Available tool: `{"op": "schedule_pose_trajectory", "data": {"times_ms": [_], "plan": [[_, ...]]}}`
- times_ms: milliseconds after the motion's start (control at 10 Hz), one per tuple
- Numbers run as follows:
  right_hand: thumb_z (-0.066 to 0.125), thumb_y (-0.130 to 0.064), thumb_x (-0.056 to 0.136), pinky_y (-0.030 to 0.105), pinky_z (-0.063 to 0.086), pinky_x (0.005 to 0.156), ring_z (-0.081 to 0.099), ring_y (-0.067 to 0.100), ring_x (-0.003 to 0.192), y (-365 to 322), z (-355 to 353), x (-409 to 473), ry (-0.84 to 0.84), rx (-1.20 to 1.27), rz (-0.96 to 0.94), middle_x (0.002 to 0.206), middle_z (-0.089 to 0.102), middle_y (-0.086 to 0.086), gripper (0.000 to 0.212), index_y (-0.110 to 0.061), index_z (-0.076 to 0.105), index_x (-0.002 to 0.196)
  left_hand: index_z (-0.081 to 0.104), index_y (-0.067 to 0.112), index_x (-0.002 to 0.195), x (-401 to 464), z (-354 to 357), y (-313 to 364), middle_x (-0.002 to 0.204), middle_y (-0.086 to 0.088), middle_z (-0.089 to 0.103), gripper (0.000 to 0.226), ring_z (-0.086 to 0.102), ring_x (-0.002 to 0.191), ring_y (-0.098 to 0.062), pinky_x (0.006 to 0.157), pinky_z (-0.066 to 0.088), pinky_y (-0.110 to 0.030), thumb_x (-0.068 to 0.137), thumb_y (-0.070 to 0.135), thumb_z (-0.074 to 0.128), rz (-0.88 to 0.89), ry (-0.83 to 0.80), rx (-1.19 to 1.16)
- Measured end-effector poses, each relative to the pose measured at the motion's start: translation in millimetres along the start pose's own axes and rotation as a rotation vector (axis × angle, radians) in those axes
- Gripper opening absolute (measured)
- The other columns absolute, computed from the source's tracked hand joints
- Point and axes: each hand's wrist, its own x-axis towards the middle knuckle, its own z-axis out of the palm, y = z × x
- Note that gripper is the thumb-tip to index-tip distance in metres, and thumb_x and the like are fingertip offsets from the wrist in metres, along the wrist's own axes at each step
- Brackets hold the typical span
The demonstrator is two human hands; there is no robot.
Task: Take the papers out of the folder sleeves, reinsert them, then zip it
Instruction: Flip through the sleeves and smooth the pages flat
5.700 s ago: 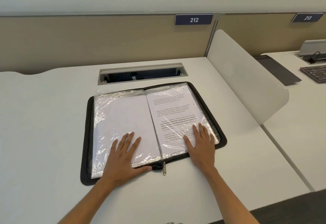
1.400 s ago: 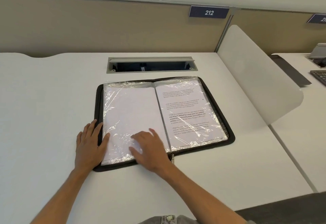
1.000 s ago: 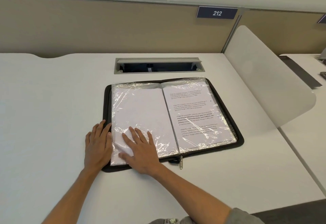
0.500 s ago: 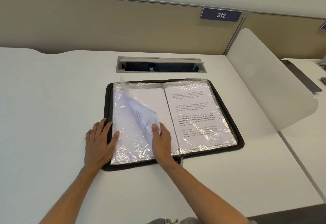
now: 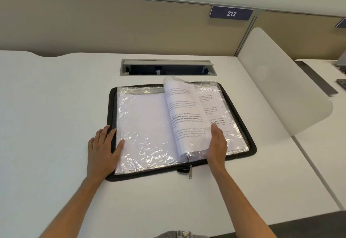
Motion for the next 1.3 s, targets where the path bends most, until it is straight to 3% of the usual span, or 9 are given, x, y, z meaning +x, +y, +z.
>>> {"op": "schedule_pose_trajectory", "data": {"times_ms": [100, 200, 300, 500, 600, 800, 1000, 1100, 1300], "plan": [[0.061, -0.051, 0.09, 0.038, 0.048, 0.099, 0.059, 0.016, 0.109, -1.8, -11.9, 7.0, 0.041, -0.02, 0.054, 0.118, 0.061, -0.005, 0.035, -0.032, 0.059, 0.12, 0.05, 0.018, 0.136, -0.1, -0.3, 0.8, 0.151, -0.001, 0.038, 0.065, 0.028, 0.141, -0.022, 0.113, 0.021, -0.044, 0.09, 0.059, 0.031, -0.002, 0.004, -0.005], [0.07, -0.016, 0.085, 0.033, 0.048, 0.09, 0.06, 0.022, 0.105, -3.0, -31.9, 21.1, 0.141, -0.06, 0.056, 0.114, 0.059, 0.001, 0.051, -0.023, 0.051, 0.133, 0.05, 0.017, 0.136, -0.9, -0.5, 1.5, 0.151, -0.001, 0.039, 0.065, 0.029, 0.14, -0.022, 0.113, 0.021, -0.044, 0.09, 0.059, 0.031, -0.003, 0.01, -0.003], [0.064, -0.004, 0.083, 0.034, 0.047, 0.091, 0.06, 0.027, 0.108, -3.7, -44.9, 29.1, 0.214, -0.124, 0.028, 0.119, 0.06, 0.007, 0.06, -0.019, 0.046, 0.137, 0.05, 0.018, 0.136, -1.2, -0.7, 1.8, 0.151, -0.001, 0.038, 0.065, 0.028, 0.141, -0.022, 0.114, 0.021, -0.044, 0.09, 0.06, 0.031, -0.006, 0.008, 0.001], [0.063, -0.017, 0.085, 0.051, 0.029, 0.108, 0.029, 0.029, 0.143, 18.2, -51.4, 27.4, 0.299, -1.035, -0.38, 0.157, 0.029, 0.013, 0.071, -0.011, 0.033, 0.15, 0.05, 0.019, 0.136, -0.7, -1.1, 2.1, 0.152, 0.001, 0.037, 0.065, 0.027, 0.141, -0.021, 0.114, 0.019, -0.042, 0.089, 0.06, 0.031, -0.021, 0.001, -0.007], [0.039, -0.05, 0.096, 0.052, 0.013, 0.117, 0.016, 0.023, 0.149, 33.8, -39.2, 16.8, 0.09, -1.124, -0.477, 0.162, 0.02, 0.006, 0.065, -0.016, 0.031, 0.151, 0.05, 0.019, 0.136, -0.4, -0.9, 1.6, 0.152, 0.001, 0.037, 0.065, 0.027, 0.141, -0.02, 0.114, 0.019, -0.043, 0.089, 0.06, 0.031, -0.016, -0.002, -0.005], [0.01, -0.076, 0.085, 0.046, 0.001, 0.122, -0.001, 0.018, 0.151, 55.1, -39.6, 21.0, -0.071, -1.143, -0.308, 0.165, 0.005, -0.001, 0.084, -0.03, 0.012, 0.156, 0.049, 0.02, 0.136, -0.9, -1.9, 3.4, 0.152, 0.001, 0.037, 0.064, 0.027, 0.141, -0.02, 0.114, 0.019, -0.042, 0.089, 0.059, 0.031, -0.018, -0.003, -0.007], [0.013, -0.074, 0.088, 0.047, 0.0, 0.122, -0.001, 0.017, 0.151, 52.0, -37.7, 18.5, -0.061, -1.109, -0.315, 0.165, 0.007, 0.0, 0.083, -0.027, 0.011, 0.157, 0.049, 0.02, 0.136, -0.7, -2.1, 4.0, 0.152, 0.001, 0.037, 0.065, 0.026, 0.141, -0.02, 0.114, 0.018, -0.042, 0.089, 0.06, 0.031, -0.024, -0.001, -0.01], [0.017, -0.071, 0.092, 0.048, 0.003, 0.122, 0.003, 0.015, 0.151, 45.2, -31.7, 12.6, -0.055, -1.02, -0.448, 0.164, 0.012, -0.001, 0.081, -0.022, 0.014, 0.157, 0.049, 0.02, 0.136, -0.3, -1.4, 3.7, 0.152, 0.001, 0.037, 0.065, 0.027, 0.141, -0.021, 0.114, 0.019, -0.043, 0.089, 0.06, 0.031, -0.019, 0.002, -0.008], [0.026, -0.068, 0.096, 0.042, 0.012, 0.122, 0.017, 0.013, 0.148, 24.5, 28.2, -27.5, -0.338, -0.86, -0.689, 0.16, 0.025, -0.003, 0.076, -0.019, 0.025, 0.154, 0.048, 0.021, 0.137, -0.5, -1.4, 2.6, 0.153, 0.002, 0.036, 0.064, 0.025, 0.142, -0.019, 0.115, 0.018, -0.042, 0.089, 0.06, 0.03, -0.018, -0.003, -0.009]]}}
